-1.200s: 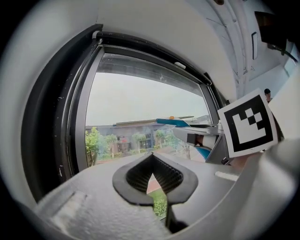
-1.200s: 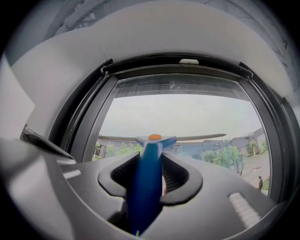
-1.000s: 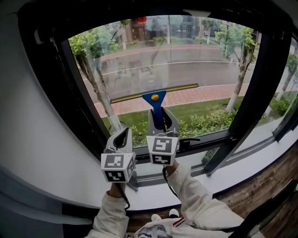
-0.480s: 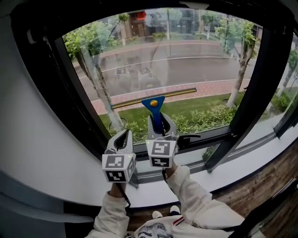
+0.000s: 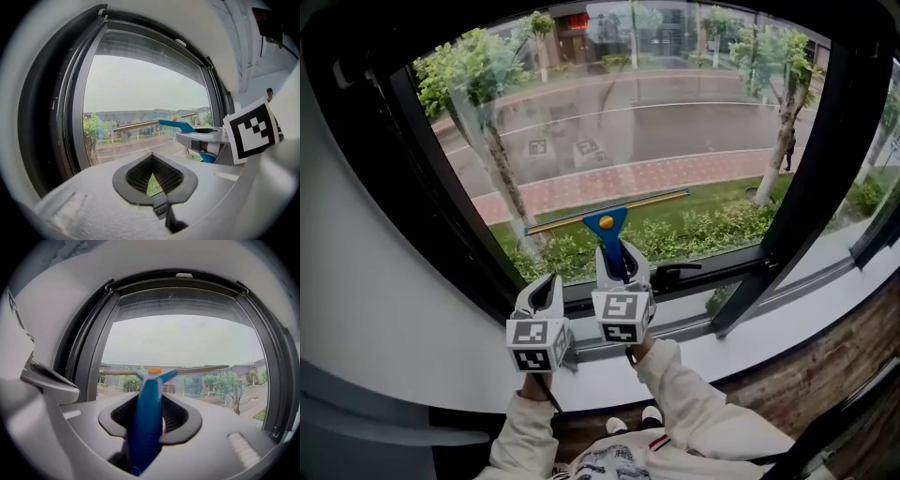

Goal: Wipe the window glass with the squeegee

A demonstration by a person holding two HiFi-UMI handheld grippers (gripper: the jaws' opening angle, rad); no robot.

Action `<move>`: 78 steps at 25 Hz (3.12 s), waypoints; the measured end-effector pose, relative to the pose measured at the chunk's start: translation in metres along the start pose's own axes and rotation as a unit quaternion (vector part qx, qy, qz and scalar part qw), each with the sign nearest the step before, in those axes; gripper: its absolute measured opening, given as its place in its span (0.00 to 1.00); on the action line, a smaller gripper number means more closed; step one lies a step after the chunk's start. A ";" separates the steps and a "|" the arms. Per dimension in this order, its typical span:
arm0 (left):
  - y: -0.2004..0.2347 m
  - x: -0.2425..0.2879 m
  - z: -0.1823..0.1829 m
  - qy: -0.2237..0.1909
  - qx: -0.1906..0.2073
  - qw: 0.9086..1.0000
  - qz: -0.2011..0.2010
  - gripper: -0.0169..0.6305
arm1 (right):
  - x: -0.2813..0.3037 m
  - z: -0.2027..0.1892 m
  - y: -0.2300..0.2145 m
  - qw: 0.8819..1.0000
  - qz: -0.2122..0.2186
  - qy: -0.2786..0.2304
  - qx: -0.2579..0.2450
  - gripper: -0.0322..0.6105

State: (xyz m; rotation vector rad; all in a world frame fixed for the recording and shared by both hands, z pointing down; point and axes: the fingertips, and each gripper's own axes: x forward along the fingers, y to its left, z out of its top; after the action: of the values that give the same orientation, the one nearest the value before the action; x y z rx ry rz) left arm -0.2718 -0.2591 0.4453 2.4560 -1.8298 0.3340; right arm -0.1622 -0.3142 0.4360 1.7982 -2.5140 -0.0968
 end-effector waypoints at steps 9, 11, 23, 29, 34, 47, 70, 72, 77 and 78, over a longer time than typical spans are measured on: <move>-0.007 0.007 -0.027 0.027 0.001 1.000 -0.007 0.02 | -0.001 -0.035 0.004 1.000 0.003 0.026 0.001 0.27; -0.010 0.009 -0.029 0.025 0.003 1.000 -0.012 0.02 | -0.001 -0.044 0.004 0.999 0.004 0.034 0.001 0.26; -0.017 0.014 -0.100 0.077 -0.031 0.996 -0.023 0.02 | 0.000 -0.105 0.010 0.996 0.013 0.091 0.013 0.25; -0.021 0.020 -0.116 0.089 -0.029 0.995 -0.028 0.02 | 0.003 -0.145 0.013 0.992 0.016 0.125 0.014 0.25; -0.024 0.024 -0.126 0.097 -0.028 0.994 -0.031 0.03 | 0.001 -0.169 0.018 0.989 0.022 0.147 0.019 0.25; -0.036 0.036 -0.126 0.108 -0.026 0.993 -0.048 0.03 | -0.001 -0.200 0.022 0.979 0.026 0.198 0.040 0.25; -0.032 0.022 -0.148 0.122 -0.078 0.989 -0.027 0.03 | -0.016 -0.241 0.030 0.941 0.042 0.317 0.109 0.24; -0.032 0.018 -0.153 0.124 -0.086 0.988 -0.020 0.03 | -0.014 -0.240 0.027 0.944 0.040 0.310 0.106 0.24; -0.034 -0.003 -0.172 0.134 -0.100 0.986 0.007 0.03 | -0.021 -0.233 0.029 0.951 0.073 0.280 0.109 0.24; -0.035 -0.008 -0.175 0.136 -0.102 0.985 0.012 0.02 | -0.025 -0.229 0.029 0.952 0.083 0.273 0.113 0.24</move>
State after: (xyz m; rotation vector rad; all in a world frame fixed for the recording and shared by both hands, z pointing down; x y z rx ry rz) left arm -0.2649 -0.2102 0.6166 2.1353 -1.6896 0.4365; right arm -0.1642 -0.2863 0.6666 1.4039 -2.3109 0.6293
